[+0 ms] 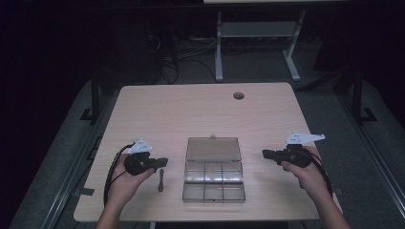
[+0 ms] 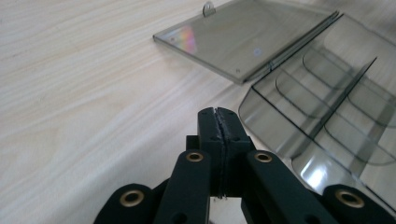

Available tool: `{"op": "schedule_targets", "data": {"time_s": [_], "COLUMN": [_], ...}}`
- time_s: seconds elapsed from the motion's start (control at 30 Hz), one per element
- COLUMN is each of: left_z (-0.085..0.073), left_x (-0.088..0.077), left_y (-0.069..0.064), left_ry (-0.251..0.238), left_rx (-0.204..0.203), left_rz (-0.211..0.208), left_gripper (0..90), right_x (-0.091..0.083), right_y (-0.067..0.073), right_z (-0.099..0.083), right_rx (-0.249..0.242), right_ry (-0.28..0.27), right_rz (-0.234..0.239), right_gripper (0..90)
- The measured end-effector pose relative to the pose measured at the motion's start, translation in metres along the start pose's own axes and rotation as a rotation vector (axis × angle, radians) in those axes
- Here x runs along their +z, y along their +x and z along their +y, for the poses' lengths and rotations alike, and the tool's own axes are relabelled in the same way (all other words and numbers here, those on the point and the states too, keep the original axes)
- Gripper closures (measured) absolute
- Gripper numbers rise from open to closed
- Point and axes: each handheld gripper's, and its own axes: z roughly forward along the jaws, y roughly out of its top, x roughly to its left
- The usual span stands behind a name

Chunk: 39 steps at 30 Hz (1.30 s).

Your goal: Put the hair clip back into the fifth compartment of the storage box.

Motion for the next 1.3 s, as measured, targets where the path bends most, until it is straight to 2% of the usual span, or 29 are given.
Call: {"op": "schedule_targets", "data": {"time_s": [0.07,0.13,0.27,0.4,0.47,0.53,0.6,0.73,0.9,1.0,1.07,1.17,1.3], "left_z": [-0.004,-0.009,-0.017,-0.023,-0.026,-0.028,-0.03,-0.034,-0.036,-0.039,-0.04,-0.041,-0.041], "left_x": [-0.002,-0.003,-0.007,-0.01,-0.01,-0.01,-0.011,-0.01,-0.003,0.001,0.005,0.008,0.01], "left_y": [-0.003,-0.007,-0.012,-0.016,-0.018,-0.019,-0.021,-0.026,-0.026,-0.023,-0.024,-0.025,-0.024], "left_ry": [0.012,0.012,0.026,0.026,0.025,0.031,0.036,0.057,0.072,0.105,0.129,0.147,0.172], "left_rx": [-0.006,0.002,0.003,-0.003,-0.015,-0.018,-0.036,-0.053,-0.057,-0.052,-0.064,-0.061,-0.049], "left_rz": [-0.014,-0.009,0.005,0.011,0.012,0.011,0.008,-0.002,-0.015,-0.023,-0.031,-0.034,-0.02], "left_gripper": [90.0,89.6,85.0,83.0,82.0,84.2,90.0,90.0,90.0,90.0,90.0,90.0,90.0], "right_x": [-0.004,-0.008,-0.016,-0.022,-0.023,-0.026,-0.028,-0.03,-0.026,-0.025,-0.024,-0.023,-0.025], "right_y": [0.001,0.003,0.007,0.011,0.012,0.014,0.015,0.021,0.023,0.024,0.023,0.022,0.022], "right_z": [-0.005,-0.01,-0.02,-0.033,-0.038,-0.043,-0.049,-0.054,-0.053,-0.053,-0.053,-0.054,-0.054], "right_rx": [0.001,0.002,0.0,0.015,0.019,0.04,0.054,0.024,-0.011,-0.016,-0.022,-0.02,-0.02], "right_ry": [-0.001,-0.004,-0.001,0.008,0.005,-0.003,-0.023,-0.03,-0.023,-0.009,-0.007,-0.003,-0.008], "right_rz": [0.003,0.004,-0.002,-0.009,-0.013,-0.021,-0.026,-0.049,-0.048,-0.049,-0.046,-0.049,-0.058], "right_gripper": [89.4,80.5,70.2,55.1,44.2,36.0,32.2,28.9,26.5,25.7,25.7,25.6,25.4]}}
